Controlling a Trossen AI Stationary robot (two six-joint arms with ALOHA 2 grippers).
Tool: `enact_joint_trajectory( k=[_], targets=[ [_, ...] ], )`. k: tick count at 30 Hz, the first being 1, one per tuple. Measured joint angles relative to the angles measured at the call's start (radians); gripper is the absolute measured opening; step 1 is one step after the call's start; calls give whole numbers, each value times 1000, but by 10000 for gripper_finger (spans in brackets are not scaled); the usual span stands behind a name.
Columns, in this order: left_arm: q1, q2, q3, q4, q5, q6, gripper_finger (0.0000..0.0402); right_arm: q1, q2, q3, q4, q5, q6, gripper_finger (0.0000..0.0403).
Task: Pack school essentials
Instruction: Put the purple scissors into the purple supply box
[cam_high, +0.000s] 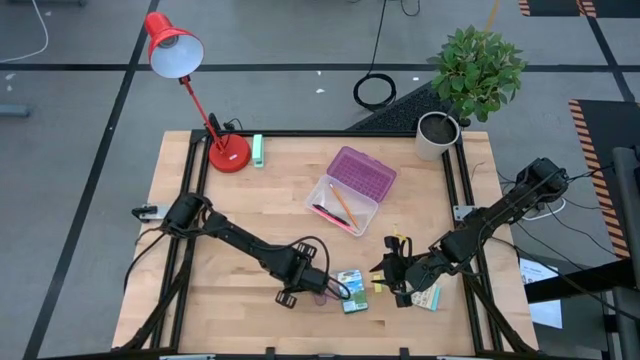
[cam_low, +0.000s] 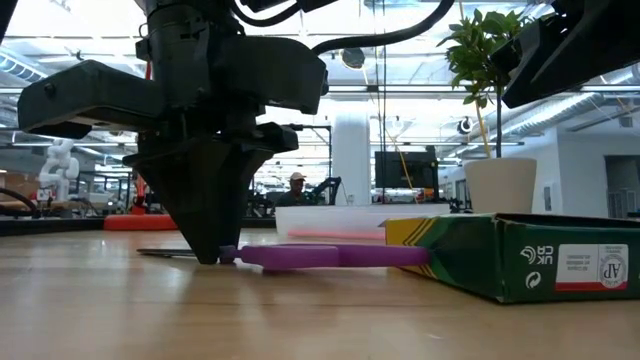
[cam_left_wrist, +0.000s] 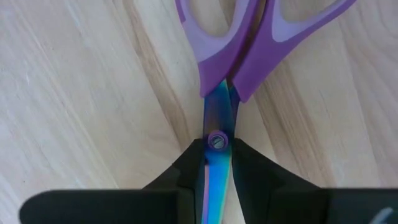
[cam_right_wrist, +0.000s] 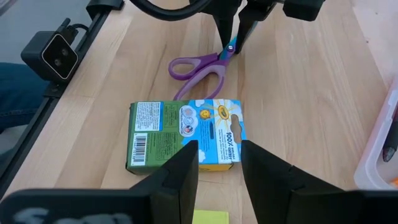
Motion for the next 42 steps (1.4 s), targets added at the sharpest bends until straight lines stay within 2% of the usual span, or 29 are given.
enact_joint_trajectory(
  k=[30, 42],
  targets=[
    [1, 5, 46, -136, -7, -28, 67, 0, 0, 0, 0, 0, 0, 116],
    [3, 2, 158, -201, -63, 13, 67, 0, 0, 0, 0, 0, -1, 116]
  ],
)
